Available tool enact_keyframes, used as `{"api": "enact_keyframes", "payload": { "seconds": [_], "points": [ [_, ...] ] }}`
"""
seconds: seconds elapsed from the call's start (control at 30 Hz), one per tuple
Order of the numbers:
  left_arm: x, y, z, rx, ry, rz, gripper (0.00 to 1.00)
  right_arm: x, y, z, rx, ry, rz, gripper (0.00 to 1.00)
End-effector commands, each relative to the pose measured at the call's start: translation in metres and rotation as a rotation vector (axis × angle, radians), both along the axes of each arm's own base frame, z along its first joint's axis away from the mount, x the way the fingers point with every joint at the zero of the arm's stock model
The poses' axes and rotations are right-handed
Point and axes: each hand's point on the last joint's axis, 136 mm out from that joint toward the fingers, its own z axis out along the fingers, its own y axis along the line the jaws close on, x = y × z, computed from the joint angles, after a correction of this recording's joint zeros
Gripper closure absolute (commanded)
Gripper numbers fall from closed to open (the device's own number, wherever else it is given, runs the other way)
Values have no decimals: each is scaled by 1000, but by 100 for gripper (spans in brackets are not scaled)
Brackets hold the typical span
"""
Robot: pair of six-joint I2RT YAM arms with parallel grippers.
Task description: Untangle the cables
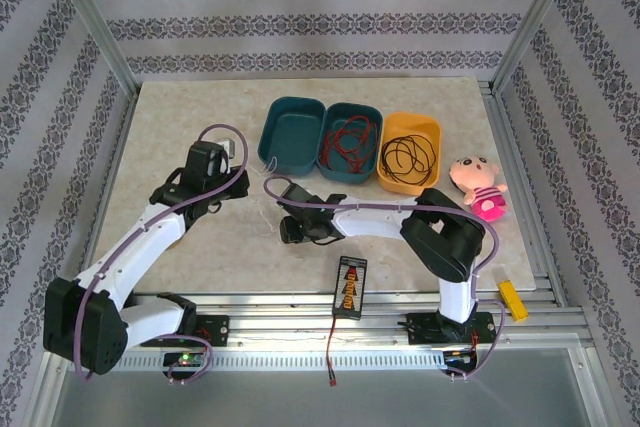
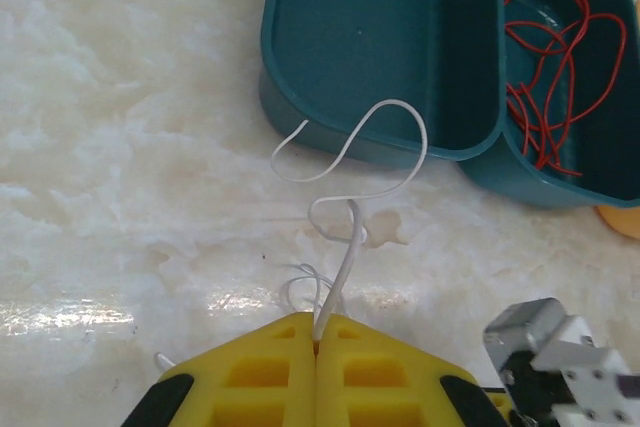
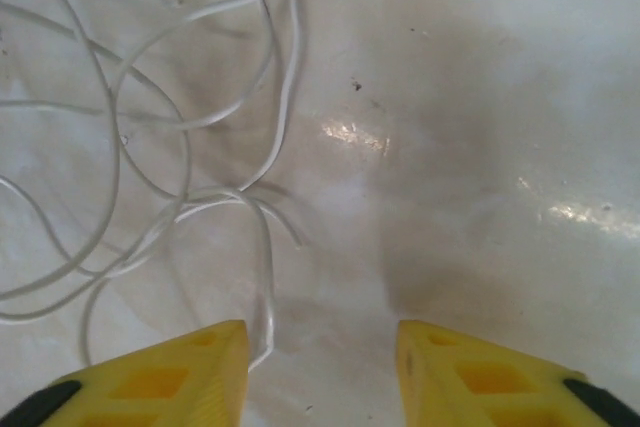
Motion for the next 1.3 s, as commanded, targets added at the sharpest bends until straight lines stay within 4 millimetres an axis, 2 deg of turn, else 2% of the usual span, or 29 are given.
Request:
{"api": "enact_keyframes", "payload": {
  "seconds": [0.0,0.1,0.17,0.47,0.57,0.93,1.07,1.13,1.27],
  "points": [
    [-4,3,17,-13,-16,9,95,0,8,0,4,16,9,72],
    [-7,8,27,13,-36,15,95,3,3,-1,2,25,-12,87],
    [-10,14,34,43,-50,28,96,6,-4,-1,-4,21,-31,92],
    [-23,61,75,233,-147,158,98,10,-38,-1,-52,5,-98,96],
    [-28,68,85,255,-170,175,99,11,-45,-1,-55,3,-115,97],
    [-38,37,141,97,-305,41,99,22,-33,18,-5,-53,-102,91],
    [-43,21,178,-18,-399,-18,100,25,-42,29,-1,-102,-126,87],
    [-48,8,205,-124,-481,-61,100,26,-49,36,-4,-131,-140,85],
    [-53,-3,243,-272,-589,-87,100,26,-60,48,-2,-183,-153,82]
  ]
}}
